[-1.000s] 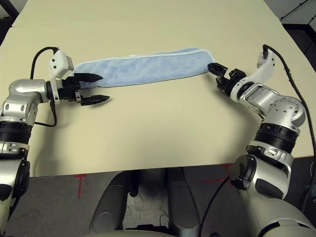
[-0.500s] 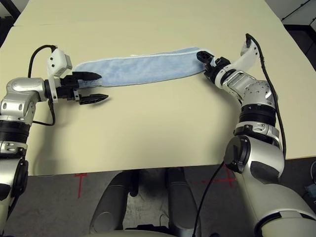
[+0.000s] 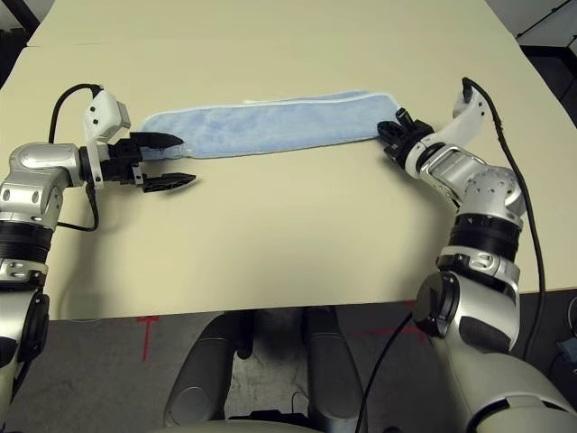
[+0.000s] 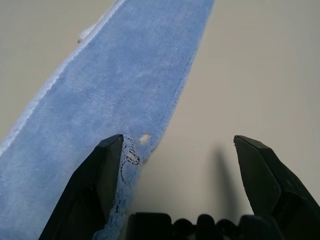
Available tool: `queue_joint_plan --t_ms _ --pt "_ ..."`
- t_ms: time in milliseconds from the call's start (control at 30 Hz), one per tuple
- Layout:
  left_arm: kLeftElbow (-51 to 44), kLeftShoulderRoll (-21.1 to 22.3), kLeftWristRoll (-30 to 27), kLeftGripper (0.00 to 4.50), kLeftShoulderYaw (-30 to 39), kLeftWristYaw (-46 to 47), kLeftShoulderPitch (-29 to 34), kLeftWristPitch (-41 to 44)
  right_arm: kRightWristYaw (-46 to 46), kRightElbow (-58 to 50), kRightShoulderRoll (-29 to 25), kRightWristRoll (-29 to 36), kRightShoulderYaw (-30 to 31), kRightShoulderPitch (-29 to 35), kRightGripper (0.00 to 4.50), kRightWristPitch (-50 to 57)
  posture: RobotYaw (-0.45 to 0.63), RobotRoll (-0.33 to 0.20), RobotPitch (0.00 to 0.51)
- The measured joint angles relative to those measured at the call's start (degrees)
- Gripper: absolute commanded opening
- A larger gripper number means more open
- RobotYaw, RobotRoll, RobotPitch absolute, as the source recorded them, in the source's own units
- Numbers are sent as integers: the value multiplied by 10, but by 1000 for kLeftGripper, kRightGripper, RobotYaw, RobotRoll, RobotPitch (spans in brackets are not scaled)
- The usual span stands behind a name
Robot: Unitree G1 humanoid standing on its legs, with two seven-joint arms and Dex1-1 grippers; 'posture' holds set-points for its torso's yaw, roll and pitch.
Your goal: Fold the towel and set it aside.
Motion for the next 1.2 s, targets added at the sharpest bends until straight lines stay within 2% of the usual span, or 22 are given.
queue_joint_plan --t_ms 233,400,733,1000,1100,1200 --pt "2 -1 0 4500 0 0 0 -3 -65 -102 12 62 -32 42 24 54 11 0 274" --pt "5 -2 0 4500 0 2 -2 -6 -81 -117 13 66 -32 42 24 46 17 0 271" --pt "49 -15 1 4500 17 70 -29 -43 -21 -87 -10 35 35 26 24 -13 34 0 266" --pt "49 -28 -57 4500 50 23 -28 -47 29 -47 -18 9 80 -14 24 -36 28 0 269" --pt "54 -32 -70 4500 51 -6 -27 -49 86 -39 -47 -30 138 -17 24 -49 28 0 268" --pt "67 -35 -74 4500 51 -24 -24 -53 187 -40 -99 -91 235 -17 24 -87 33 0 268"
